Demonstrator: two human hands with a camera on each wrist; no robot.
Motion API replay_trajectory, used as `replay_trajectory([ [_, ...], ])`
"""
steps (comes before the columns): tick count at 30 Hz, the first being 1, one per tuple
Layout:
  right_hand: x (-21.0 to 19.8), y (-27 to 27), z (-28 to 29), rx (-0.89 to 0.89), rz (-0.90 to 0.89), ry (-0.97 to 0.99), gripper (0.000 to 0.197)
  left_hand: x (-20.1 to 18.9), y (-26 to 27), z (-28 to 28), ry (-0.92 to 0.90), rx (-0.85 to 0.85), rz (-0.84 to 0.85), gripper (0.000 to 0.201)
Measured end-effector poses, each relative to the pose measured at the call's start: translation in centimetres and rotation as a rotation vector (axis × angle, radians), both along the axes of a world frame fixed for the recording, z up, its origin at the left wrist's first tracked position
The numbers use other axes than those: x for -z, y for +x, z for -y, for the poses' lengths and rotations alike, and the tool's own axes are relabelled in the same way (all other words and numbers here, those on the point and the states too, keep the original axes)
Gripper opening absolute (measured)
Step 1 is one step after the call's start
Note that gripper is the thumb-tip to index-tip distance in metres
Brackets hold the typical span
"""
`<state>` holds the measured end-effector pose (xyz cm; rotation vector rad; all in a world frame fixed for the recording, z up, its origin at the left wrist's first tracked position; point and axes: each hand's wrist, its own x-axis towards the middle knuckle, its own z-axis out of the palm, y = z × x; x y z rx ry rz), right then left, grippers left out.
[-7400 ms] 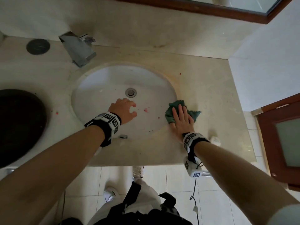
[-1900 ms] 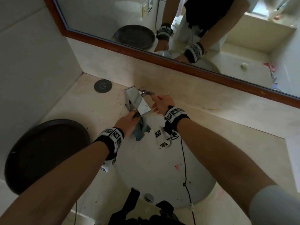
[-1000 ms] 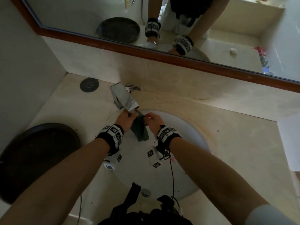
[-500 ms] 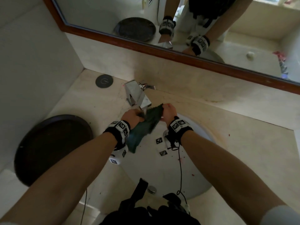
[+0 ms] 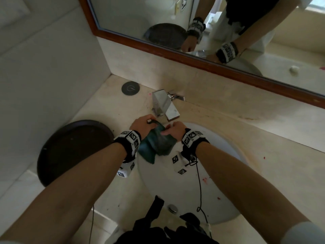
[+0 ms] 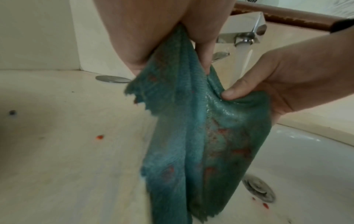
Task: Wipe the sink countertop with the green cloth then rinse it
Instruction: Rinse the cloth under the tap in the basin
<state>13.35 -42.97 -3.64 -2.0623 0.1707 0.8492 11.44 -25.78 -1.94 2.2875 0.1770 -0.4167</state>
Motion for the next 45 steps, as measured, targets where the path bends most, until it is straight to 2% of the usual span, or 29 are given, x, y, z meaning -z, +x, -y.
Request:
replay_trajectory([
  [3,-0.4,0.4,-1.4,-0.112,-0.066,-0.044,0.031,-0.4,-0.2,-0.7,-0.016,0.007,0.004,0.017],
  [5,-0.2,0.6,-1.8,-0.122,-0.034,-0.090,0.031,-0.4,-0.2,-1.0,0.006,0.005,0.000,0.017],
  [8,-0.1,1.0,-1.7,-0.032,0.105,-0.111,0.028,-0.2,0.0,-0.8,0.031,-0.011,-0.021,0.019],
  [12,-1.0,0.8,0.0,0.061,0.283,-0.115,0.029,-0.4,0.6,0.6,0.054,0.030,-0.106,0.033],
  [15,-1.5,0.6,2.3,0.136,0.228,-0.118,0.025,-0.4,0.9,1.7,0.067,0.118,-0.194,0.038],
  [18,-1.8,0.1,4.9,0.228,0.168,-0.109,0.027,0.1,1.2,2.5,0.067,0.117,-0.243,0.038],
  [21,-1.6,-0.4,7.3,0.380,0.187,-0.044,0.024,0.3,1.4,3.5,0.012,0.122,-0.274,0.040],
  [26,-1.0,-0.2,10.5,0.591,0.200,-0.019,0.011,0.8,1.7,5.3,-0.108,0.050,-0.202,0.041],
  [29,-0.4,0.3,12.0,0.675,0.165,0.006,0.036,0.9,1.6,5.8,-0.171,0.011,-0.145,0.039],
  [32,-1.4,0.3,11.9,0.634,0.166,0.022,0.025,0.5,1.5,5.7,-0.249,-0.036,-0.143,0.030],
  [36,-2.3,0.0,11.0,0.594,0.159,0.047,0.029,0.2,1.2,4.5,-0.364,-0.109,-0.177,0.027],
  [39,-2.0,0.0,9.6,0.623,0.168,0.112,0.013,0.0,0.9,3.3,-0.429,-0.209,-0.170,0.027],
  [43,-1.7,0.2,6.8,0.678,0.149,0.214,0.015,-0.1,0.2,1.3,-0.333,-0.251,-0.084,0.015],
  [45,-1.7,0.0,5.6,0.661,0.136,0.231,0.013,-0.1,-0.3,0.1,-0.253,-0.272,-0.047,0.022],
])
